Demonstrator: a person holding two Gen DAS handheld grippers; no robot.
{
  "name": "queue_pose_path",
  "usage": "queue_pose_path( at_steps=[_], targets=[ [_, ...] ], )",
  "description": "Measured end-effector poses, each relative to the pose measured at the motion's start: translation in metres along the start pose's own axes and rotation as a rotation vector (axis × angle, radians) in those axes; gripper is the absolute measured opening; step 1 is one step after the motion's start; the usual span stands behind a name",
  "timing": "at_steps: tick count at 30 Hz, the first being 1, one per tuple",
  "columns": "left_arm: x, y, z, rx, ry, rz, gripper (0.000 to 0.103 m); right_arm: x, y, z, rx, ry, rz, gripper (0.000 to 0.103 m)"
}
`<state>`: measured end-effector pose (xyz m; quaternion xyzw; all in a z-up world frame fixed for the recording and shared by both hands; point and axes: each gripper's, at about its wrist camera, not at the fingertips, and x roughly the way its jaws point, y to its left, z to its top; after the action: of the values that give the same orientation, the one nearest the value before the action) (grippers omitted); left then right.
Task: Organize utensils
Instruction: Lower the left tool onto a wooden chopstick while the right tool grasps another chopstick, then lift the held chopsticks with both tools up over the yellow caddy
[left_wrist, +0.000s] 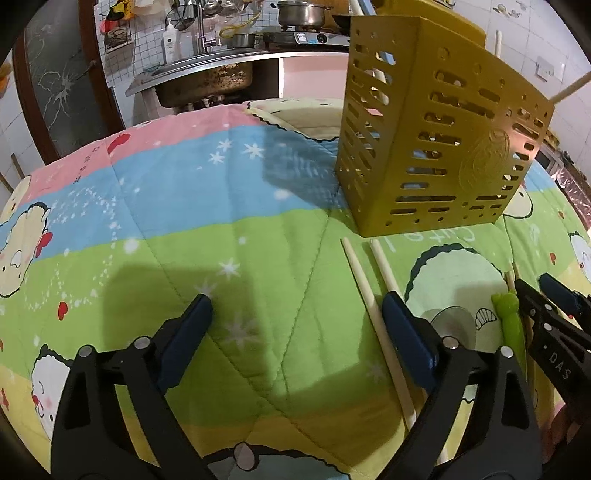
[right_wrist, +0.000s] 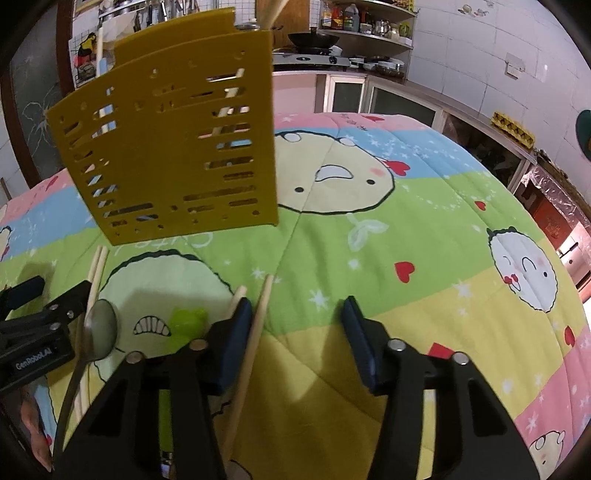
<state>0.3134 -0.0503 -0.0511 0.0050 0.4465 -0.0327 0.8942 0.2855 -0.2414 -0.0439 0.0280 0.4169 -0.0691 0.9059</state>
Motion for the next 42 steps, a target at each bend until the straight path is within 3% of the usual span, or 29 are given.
queue_pose_path(
  at_steps=[6, 11, 18, 30, 32, 42],
  targets=[
    [0.003, -0.010, 0.008, 0.011, 0.003, 0.004, 0.072, 0.008, 0.000, 0.008, 0.028, 0.007, 0.029, 0.031],
    [-0.001, -0.015, 0.011, 0.012, 0.002, -0.036, 0.040, 0.006, -0.001, 0.010, 0.040, -0.002, 0.055, 0.012],
    [-0.006, -0.016, 0.008, 0.013, -0.002, -0.070, 0.017, 0.004, -0.004, 0.009, 0.046, -0.009, 0.065, 0.008],
    [0.006, -0.028, 0.019, 0.044, 0.023, -0.044, 0.016, 0.015, -0.011, 0.016, 0.062, 0.012, 0.087, 0.008],
    [0.005, -0.026, 0.020, 0.039, 0.020, -0.049, 0.012, 0.013, -0.014, 0.015, 0.078, 0.009, 0.103, 0.008],
    [-0.003, -0.021, 0.019, 0.011, -0.003, -0.090, 0.010, 0.006, -0.016, 0.019, 0.085, -0.037, 0.116, 0.006]
  ],
)
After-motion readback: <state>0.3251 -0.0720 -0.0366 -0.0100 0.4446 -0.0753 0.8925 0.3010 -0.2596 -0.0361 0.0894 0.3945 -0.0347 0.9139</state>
